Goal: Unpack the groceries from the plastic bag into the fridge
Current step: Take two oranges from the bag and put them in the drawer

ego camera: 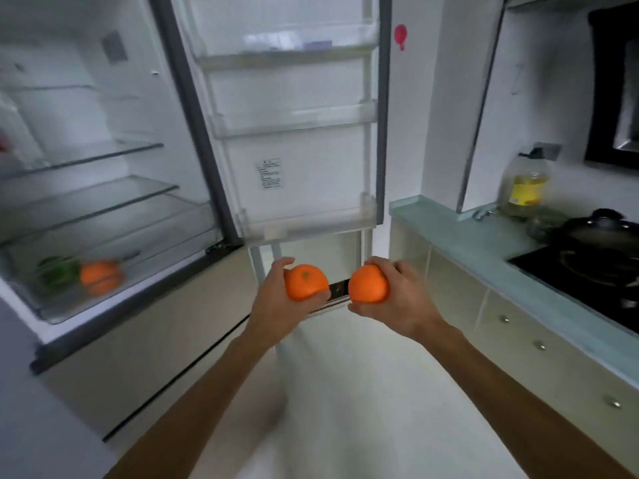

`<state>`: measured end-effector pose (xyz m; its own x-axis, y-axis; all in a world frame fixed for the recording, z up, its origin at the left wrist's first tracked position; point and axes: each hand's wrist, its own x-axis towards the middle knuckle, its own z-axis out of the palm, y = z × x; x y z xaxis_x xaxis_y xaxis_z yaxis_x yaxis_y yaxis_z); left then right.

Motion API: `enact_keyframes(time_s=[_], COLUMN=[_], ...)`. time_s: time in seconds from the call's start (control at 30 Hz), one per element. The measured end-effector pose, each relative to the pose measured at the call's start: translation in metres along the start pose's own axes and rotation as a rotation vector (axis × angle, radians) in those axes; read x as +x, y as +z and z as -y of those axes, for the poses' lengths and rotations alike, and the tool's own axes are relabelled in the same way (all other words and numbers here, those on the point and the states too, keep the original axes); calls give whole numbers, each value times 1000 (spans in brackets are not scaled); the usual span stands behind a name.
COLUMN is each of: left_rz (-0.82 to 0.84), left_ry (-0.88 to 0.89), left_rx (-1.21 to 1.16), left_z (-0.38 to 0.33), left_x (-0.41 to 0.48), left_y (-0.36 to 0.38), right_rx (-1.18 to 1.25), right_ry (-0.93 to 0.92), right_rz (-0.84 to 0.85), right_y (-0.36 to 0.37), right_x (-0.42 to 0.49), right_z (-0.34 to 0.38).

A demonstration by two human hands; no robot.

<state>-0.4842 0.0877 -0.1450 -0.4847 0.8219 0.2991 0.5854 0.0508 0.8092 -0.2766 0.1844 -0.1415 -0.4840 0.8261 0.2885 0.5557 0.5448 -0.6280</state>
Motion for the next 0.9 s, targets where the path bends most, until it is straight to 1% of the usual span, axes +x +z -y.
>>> enact_keyframes(time_s=[0.13, 0.27, 0.37, 0.43, 0.57, 0.67, 0.8, 0.9], left_rz=[-116, -215, -272, -306, -454, -554, -600, -678], left_ry=[-24, -51, -99, -133, -141, -175, -179, -230], left_rx=[43, 113, 197, 252, 362, 376, 438, 467], left_z=[39, 75, 101, 119, 145, 151, 146, 142], left_x=[12, 21, 29, 40, 74, 103, 135, 154], left_y=[-61, -104, -130, -145, -176, -199, -232, -262], right_rx=[14, 71, 147, 221, 334, 420, 547, 630], right_ry=[-87, -156, -191, -184, -241, -334, -462, -563], right_rz=[66, 131, 201, 248, 314, 336, 387, 418], right_y=[51, 100, 142, 170, 216, 237, 248, 253], right_x=[40, 81, 111, 132, 187, 236, 292, 325], right_z=[46, 81, 101, 113, 139, 164, 208, 245])
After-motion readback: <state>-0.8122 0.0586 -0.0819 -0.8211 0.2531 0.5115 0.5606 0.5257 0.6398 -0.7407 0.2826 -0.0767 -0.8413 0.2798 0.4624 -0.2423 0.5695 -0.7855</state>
